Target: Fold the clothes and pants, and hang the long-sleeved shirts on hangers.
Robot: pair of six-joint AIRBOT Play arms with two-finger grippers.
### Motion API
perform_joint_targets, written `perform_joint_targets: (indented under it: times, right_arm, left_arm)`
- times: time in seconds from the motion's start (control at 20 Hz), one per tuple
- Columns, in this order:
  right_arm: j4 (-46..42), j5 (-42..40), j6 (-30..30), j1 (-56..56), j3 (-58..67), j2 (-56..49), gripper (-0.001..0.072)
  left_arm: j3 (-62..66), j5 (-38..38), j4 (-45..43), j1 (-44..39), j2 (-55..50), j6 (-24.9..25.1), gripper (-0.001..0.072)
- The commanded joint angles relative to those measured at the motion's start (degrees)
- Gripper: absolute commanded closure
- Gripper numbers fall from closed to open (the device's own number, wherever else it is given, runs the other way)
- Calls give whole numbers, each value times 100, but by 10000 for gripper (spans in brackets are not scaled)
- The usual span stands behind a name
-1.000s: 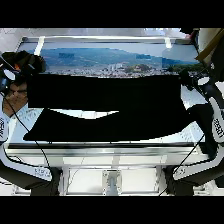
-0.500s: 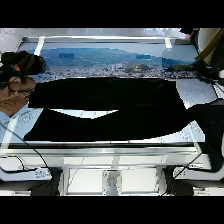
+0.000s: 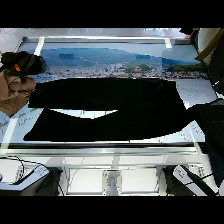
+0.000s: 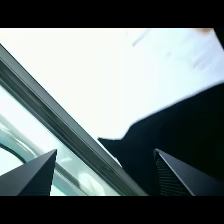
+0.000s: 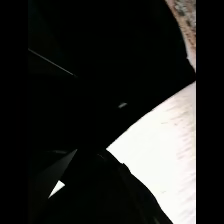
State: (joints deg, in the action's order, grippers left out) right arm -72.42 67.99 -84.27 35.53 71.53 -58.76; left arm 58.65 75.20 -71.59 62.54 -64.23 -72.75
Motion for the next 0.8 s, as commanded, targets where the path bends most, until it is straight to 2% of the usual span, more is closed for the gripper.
perform_joint_targets:
  times: [0.0, 0.2, 0.25, 0.3, 0.35, 0.75]
  right_arm:
    - [505, 297, 254, 87, -157, 216, 233]
    - [734, 339, 254, 87, -157, 219, 234]
    - [774, 380, 251, 87, -157, 219, 234]
    - [809, 431, 251, 87, -157, 219, 234]
    - [839, 490, 251, 87, -157, 219, 234]
    - [1106, 640, 243, 87, -157, 219, 234]
  left_arm:
    - [-970, 310, 2028, 1167, -234, 2409, 6]
    - [-1121, 439, 1611, 1193, -940, 2964, 6]
    - [-1121, 437, 1626, 1193, -1080, 3053, 28]
    - [-1121, 439, 1657, 1189, -1204, 3176, 95]
    - [-1123, 439, 1655, 1178, -1298, 3270, 125]
    - [-1126, 205, 1591, 1145, -1707, 3473, 125]
